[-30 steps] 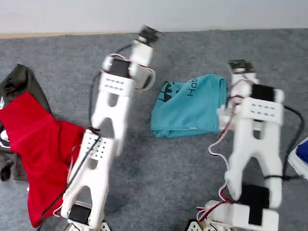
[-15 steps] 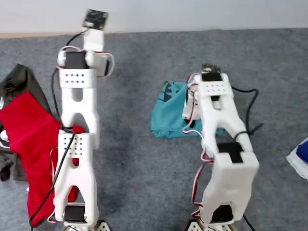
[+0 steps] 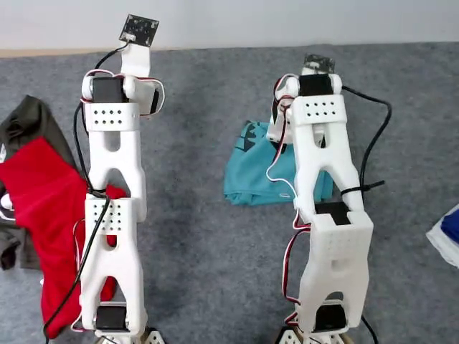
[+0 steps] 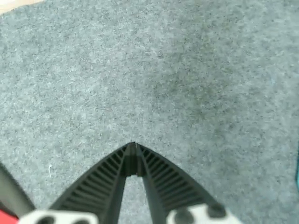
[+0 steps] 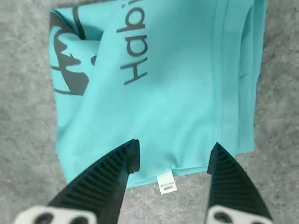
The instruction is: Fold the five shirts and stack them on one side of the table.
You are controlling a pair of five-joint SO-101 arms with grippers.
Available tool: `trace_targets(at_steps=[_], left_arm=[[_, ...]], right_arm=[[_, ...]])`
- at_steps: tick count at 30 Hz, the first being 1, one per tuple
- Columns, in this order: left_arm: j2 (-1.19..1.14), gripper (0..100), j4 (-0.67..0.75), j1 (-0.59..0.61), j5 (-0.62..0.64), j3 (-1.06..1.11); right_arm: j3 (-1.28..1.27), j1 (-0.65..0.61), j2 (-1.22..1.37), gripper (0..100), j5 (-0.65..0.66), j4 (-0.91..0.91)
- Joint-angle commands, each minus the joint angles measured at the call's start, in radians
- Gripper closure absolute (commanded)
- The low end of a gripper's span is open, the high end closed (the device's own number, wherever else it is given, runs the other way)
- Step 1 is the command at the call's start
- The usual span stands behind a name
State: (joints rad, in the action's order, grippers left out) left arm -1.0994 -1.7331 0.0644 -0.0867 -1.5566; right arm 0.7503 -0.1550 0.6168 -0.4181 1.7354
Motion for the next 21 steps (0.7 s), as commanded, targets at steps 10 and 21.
trace_targets(at_steps=[10, 21], left_arm=[[0.071, 100, -0.023, 0.008, -0.02, -0.039], [0.071, 100, -0.023, 0.008, -0.02, -0.039]], right_arm=[[0.06, 0.028, 0.116, 59.9, -0.041, 0.051], [0.061, 0.036, 0.266, 60.1, -0.041, -0.048]])
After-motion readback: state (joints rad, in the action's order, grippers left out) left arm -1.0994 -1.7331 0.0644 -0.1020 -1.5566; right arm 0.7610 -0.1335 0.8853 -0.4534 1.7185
